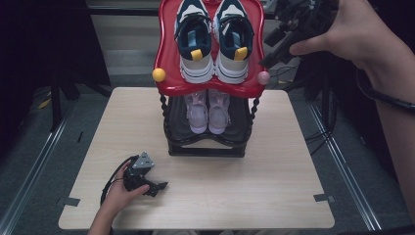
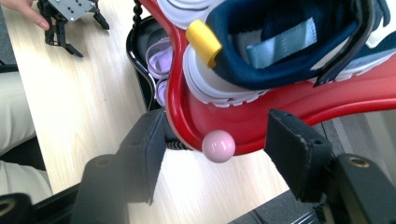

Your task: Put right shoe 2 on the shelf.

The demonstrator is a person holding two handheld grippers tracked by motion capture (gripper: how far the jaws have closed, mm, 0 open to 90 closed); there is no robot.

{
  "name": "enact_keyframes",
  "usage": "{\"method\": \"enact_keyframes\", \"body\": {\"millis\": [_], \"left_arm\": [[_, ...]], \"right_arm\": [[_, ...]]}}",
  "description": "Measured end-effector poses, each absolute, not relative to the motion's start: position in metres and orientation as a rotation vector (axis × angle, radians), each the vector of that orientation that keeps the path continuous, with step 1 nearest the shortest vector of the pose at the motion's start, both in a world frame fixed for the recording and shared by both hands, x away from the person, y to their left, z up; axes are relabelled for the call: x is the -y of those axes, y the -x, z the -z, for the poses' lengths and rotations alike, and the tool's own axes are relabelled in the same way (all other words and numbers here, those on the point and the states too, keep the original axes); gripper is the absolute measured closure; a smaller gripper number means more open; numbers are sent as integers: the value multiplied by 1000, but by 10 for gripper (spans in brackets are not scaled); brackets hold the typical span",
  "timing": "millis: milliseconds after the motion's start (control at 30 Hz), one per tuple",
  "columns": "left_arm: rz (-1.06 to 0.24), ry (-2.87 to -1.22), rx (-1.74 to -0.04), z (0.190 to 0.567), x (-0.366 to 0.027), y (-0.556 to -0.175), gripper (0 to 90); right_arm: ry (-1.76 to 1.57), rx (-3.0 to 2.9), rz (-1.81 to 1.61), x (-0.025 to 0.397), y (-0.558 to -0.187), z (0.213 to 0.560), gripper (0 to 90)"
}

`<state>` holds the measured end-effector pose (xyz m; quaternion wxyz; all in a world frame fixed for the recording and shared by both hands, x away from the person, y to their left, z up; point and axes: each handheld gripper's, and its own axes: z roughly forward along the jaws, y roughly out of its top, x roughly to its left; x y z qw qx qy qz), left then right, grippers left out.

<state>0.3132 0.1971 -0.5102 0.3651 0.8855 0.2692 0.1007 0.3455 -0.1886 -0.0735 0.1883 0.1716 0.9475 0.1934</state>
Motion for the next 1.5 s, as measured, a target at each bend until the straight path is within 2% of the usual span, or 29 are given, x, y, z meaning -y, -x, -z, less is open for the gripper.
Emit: {"method": "enact_keyframes", "body": {"millis": [1000, 1500], "left_arm": [[-251, -2278, -694, 510, -197, -313, 0], [-250, -2279, -693, 510, -197, -313, 0]], "right_arm": [[-595, -2657, -610, 242, -318, 96, 302], [-676, -2646, -652, 266, -308, 128, 264]]}}
